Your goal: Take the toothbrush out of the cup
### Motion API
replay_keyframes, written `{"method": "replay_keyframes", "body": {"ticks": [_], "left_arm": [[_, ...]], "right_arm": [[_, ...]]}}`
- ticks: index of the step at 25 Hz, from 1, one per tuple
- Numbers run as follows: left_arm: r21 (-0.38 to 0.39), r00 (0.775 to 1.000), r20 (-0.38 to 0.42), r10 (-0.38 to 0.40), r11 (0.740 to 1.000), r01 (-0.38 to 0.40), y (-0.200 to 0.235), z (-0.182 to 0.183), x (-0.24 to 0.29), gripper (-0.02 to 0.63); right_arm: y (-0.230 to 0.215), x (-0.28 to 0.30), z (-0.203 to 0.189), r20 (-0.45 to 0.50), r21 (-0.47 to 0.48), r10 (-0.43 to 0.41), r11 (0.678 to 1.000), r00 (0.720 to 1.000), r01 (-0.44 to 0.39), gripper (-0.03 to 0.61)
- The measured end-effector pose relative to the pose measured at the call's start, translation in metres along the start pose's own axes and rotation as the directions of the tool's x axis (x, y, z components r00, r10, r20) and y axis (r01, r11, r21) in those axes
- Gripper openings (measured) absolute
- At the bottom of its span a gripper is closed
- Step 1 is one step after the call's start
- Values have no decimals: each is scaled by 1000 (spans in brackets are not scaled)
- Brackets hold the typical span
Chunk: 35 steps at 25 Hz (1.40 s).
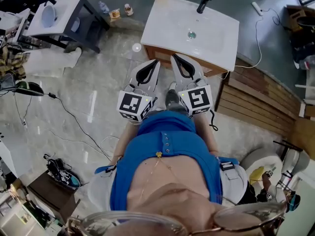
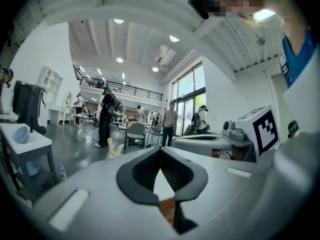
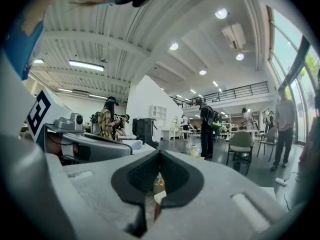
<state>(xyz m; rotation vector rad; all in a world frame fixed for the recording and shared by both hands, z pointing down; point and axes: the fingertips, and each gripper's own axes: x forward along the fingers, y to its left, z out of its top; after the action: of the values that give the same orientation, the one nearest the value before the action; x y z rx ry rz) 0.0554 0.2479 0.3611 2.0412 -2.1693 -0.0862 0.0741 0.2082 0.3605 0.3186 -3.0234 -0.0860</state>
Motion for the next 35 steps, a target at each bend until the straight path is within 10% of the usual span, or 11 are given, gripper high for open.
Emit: {"method": "replay_keyframes", "body": {"ticks": [21, 35], "left_arm": [[21, 990, -2, 138, 990, -138, 45, 20, 141, 0], [4, 1000, -21, 8, 1000, -8, 111, 21, 198, 1]], "right_arm": [[-127, 78, -1, 29, 15, 100, 995, 995, -101, 2], [-171, 134, -14, -11, 39, -94, 995, 995, 94, 2]]}}
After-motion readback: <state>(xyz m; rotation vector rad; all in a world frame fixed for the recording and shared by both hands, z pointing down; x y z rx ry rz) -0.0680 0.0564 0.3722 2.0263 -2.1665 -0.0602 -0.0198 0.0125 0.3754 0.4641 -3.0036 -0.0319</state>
